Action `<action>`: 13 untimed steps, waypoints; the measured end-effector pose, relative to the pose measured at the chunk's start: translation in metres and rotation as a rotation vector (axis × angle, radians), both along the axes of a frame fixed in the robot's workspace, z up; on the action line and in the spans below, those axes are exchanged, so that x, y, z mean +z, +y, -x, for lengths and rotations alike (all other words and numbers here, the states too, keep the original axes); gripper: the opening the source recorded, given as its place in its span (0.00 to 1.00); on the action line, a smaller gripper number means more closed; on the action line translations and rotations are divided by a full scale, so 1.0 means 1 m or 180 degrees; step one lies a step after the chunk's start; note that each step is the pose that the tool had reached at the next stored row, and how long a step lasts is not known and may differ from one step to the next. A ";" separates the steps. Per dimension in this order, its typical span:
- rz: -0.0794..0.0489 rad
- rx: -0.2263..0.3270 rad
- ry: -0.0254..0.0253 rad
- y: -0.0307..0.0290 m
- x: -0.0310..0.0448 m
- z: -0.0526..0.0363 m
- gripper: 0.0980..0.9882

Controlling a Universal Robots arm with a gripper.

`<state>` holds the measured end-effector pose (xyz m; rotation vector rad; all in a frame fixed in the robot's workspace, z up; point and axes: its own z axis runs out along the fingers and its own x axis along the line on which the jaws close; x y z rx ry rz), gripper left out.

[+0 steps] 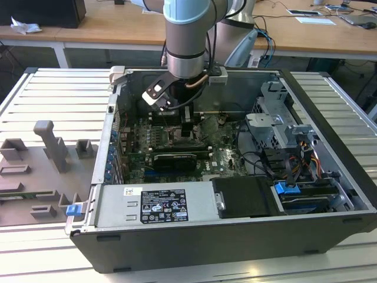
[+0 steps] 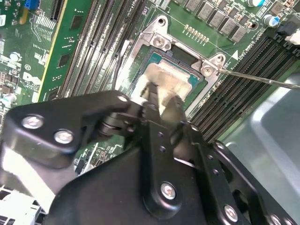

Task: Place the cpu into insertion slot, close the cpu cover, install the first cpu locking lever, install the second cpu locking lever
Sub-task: 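Place the cpu into insertion slot, then close the cpu cover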

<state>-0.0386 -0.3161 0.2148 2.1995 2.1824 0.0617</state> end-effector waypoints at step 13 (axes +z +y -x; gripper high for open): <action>0.0001 0.0000 0.0004 0.0000 0.0089 -0.0004 0.01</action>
